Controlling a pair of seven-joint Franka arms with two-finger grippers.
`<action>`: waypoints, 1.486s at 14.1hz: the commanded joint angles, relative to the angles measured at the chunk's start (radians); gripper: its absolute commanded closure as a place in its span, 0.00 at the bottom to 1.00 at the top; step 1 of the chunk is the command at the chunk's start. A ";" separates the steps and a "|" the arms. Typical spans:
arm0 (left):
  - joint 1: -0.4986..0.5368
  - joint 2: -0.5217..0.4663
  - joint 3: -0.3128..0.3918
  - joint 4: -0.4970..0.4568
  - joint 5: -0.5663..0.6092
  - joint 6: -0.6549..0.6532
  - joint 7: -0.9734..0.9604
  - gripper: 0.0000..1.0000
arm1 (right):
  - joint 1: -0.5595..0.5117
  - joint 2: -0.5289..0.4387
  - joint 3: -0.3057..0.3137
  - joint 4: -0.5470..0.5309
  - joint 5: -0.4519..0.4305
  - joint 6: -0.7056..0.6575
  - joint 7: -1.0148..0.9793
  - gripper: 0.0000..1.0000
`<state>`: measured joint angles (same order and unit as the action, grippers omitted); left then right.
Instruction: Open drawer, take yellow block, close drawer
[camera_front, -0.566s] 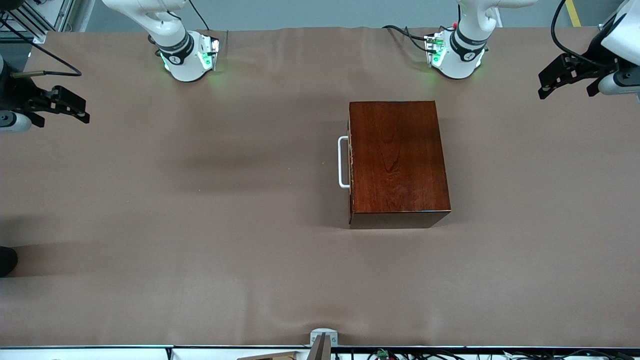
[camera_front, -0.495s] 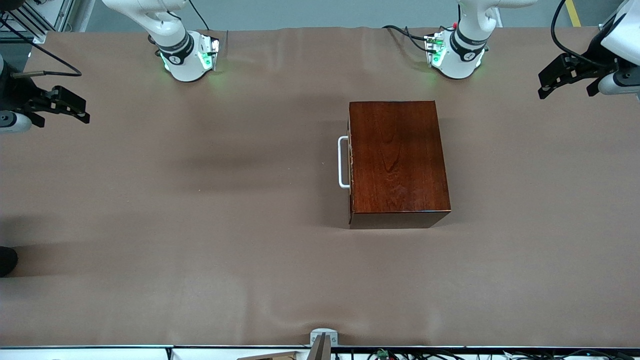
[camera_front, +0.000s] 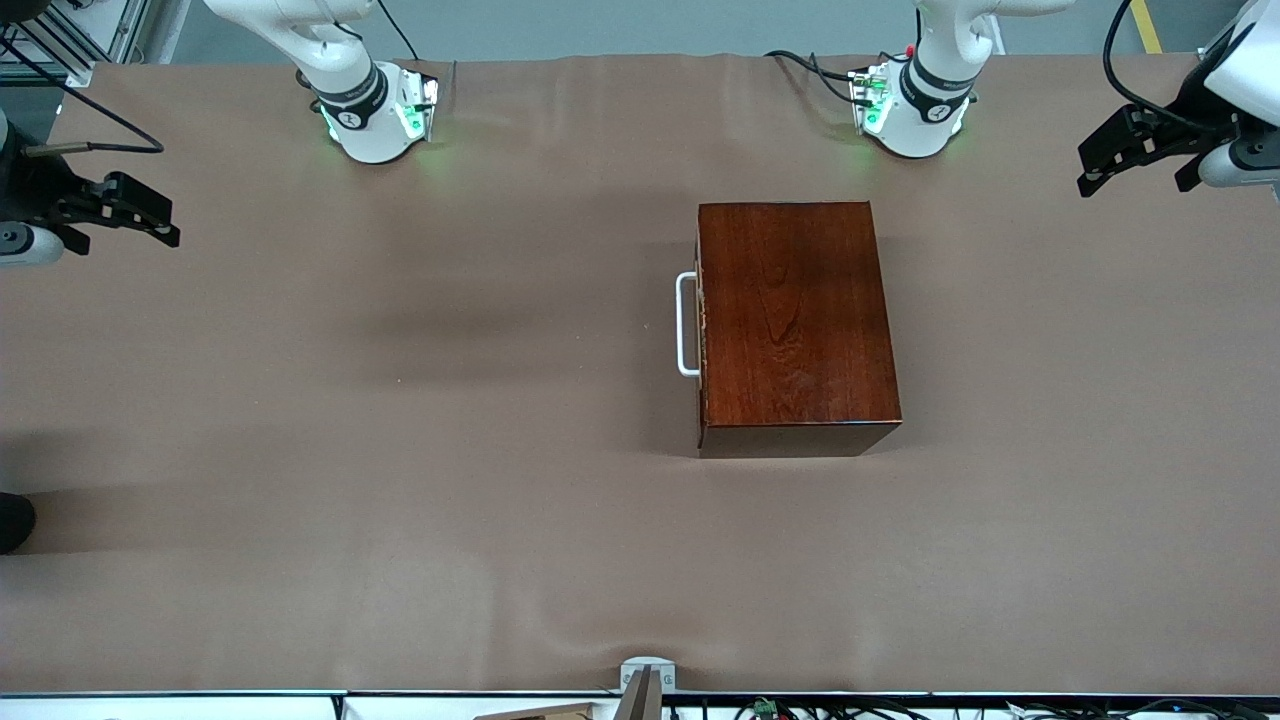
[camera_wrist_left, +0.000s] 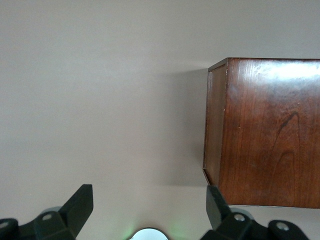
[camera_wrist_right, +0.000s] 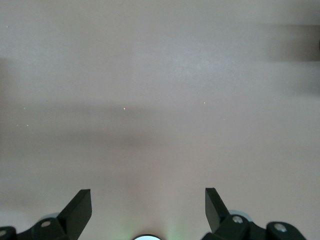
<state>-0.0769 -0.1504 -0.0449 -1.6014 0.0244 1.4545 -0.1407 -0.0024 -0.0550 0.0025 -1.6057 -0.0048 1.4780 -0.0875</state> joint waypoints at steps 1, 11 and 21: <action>0.002 0.014 -0.001 0.032 0.018 -0.022 0.021 0.00 | -0.004 -0.003 0.001 0.003 -0.007 -0.007 0.002 0.00; -0.001 0.012 -0.003 0.032 0.009 -0.022 0.020 0.00 | -0.005 -0.002 -0.001 0.004 -0.006 -0.013 0.002 0.00; -0.035 0.237 -0.280 0.208 0.014 -0.017 -0.141 0.00 | -0.005 0.001 0.001 0.004 -0.003 -0.012 0.002 0.00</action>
<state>-0.0927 -0.0399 -0.2649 -1.5308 0.0241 1.4586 -0.2242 -0.0035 -0.0526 0.0009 -1.6065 -0.0048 1.4718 -0.0873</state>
